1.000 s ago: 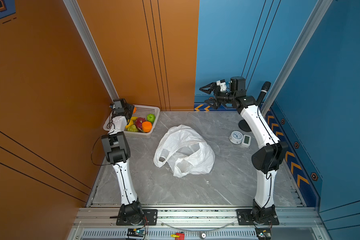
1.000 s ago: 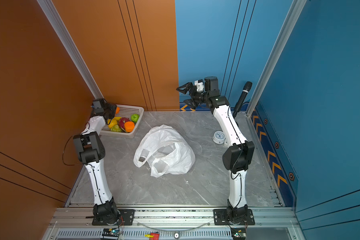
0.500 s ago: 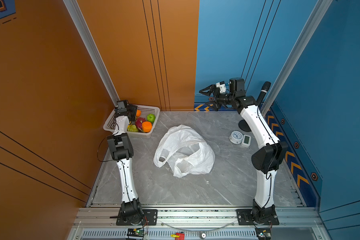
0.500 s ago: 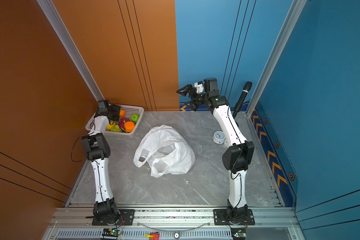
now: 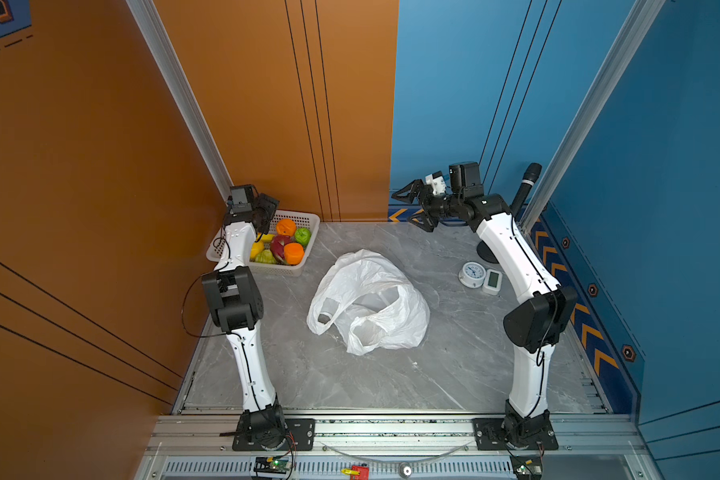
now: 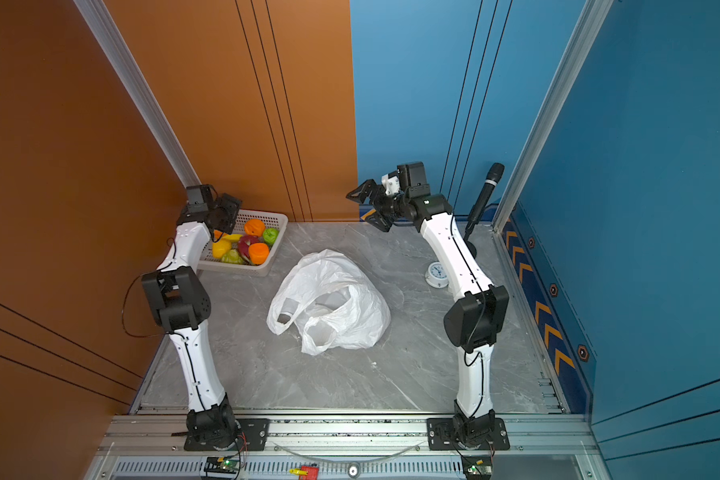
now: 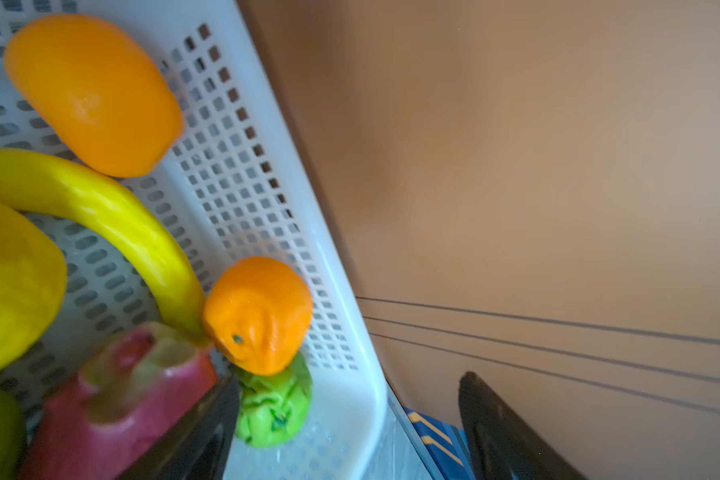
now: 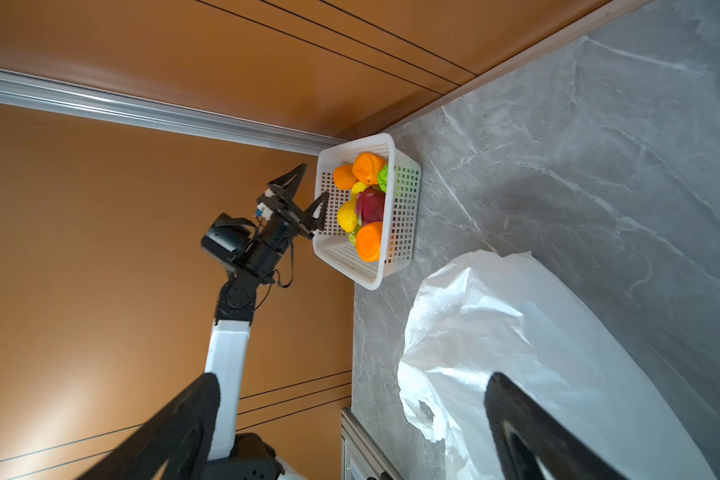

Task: Untie the knot of the plastic bag and take out the fruit
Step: 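Lower the orange into the basket and open the left gripper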

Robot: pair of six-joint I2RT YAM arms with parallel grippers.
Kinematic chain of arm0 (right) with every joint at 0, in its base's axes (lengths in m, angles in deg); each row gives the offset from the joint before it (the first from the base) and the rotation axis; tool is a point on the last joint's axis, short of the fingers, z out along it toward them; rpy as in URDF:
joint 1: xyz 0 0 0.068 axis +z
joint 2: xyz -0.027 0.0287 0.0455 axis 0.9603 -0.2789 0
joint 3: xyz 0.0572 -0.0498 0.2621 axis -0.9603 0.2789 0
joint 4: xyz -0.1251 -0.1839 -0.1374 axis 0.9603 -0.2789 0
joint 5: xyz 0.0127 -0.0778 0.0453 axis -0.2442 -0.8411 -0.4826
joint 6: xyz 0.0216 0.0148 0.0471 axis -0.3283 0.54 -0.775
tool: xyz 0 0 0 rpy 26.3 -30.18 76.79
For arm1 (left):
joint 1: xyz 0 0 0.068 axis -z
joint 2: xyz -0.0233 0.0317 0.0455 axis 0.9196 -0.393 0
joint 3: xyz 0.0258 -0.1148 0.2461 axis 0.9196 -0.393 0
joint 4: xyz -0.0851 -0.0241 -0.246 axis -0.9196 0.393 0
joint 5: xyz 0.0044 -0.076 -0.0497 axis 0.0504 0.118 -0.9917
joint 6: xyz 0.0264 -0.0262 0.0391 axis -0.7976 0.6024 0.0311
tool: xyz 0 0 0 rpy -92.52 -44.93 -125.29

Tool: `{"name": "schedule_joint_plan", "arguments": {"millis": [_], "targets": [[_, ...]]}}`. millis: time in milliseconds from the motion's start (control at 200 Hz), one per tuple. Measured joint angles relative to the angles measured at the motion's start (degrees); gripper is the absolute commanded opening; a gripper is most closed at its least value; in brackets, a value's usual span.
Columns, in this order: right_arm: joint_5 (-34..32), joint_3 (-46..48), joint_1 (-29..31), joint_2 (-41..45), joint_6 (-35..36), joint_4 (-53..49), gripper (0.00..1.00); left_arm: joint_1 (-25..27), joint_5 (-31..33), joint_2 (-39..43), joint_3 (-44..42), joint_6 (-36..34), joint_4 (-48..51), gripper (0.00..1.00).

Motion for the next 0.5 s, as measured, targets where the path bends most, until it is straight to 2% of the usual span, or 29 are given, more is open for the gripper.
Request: {"name": "schedule_joint_plan", "arguments": {"millis": [330,501], "targets": [[-8.7,13.9,2.0,14.4,4.6,-5.6,1.00,7.3,-2.5,18.6,-18.2,-2.3,-2.9,0.84],[-14.8,19.1,5.1,19.4,7.1,-9.3,1.00,11.8,-3.3,27.8,-25.6,-5.4,-2.1,0.81]]}}
